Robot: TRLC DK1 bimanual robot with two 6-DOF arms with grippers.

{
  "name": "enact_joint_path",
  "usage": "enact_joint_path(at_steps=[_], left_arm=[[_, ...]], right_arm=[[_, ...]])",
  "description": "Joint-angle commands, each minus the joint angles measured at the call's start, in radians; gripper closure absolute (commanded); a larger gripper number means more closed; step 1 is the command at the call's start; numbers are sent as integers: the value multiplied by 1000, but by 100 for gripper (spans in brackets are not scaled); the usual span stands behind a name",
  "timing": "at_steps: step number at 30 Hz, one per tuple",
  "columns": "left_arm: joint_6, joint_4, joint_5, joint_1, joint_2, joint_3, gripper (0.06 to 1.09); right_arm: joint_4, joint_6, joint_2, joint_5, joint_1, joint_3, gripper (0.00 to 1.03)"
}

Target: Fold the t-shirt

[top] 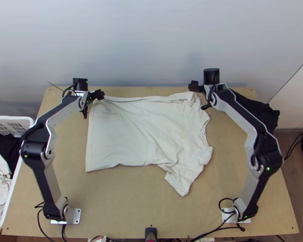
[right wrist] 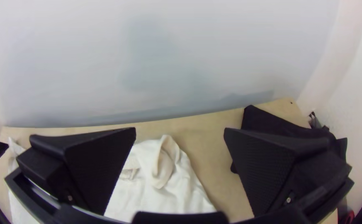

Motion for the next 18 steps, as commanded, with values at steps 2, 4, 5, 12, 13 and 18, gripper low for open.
enact_joint_path(at_steps=[2, 4, 5, 12, 13, 18], left_arm=[[2, -145, -9, 28, 132, 243, 16], [3, -165, -12, 32, 152, 290, 20], [3, -175, -13, 37, 165, 316, 20], [7, -292, -16, 54, 223, 488, 43], [23, -298, -16, 49, 225, 493, 49], [34, -344, -9, 37, 228, 500, 51]], right_arm=[[-52, 6, -94, -23, 24, 7, 4], [-61, 8, -94, -31, 25, 6, 4], [-63, 9, -94, -32, 25, 4, 4], [-66, 25, -94, -35, 29, -3, 4], [-66, 25, -94, -35, 29, -6, 4], [-66, 25, -94, -35, 25, -5, 4]])
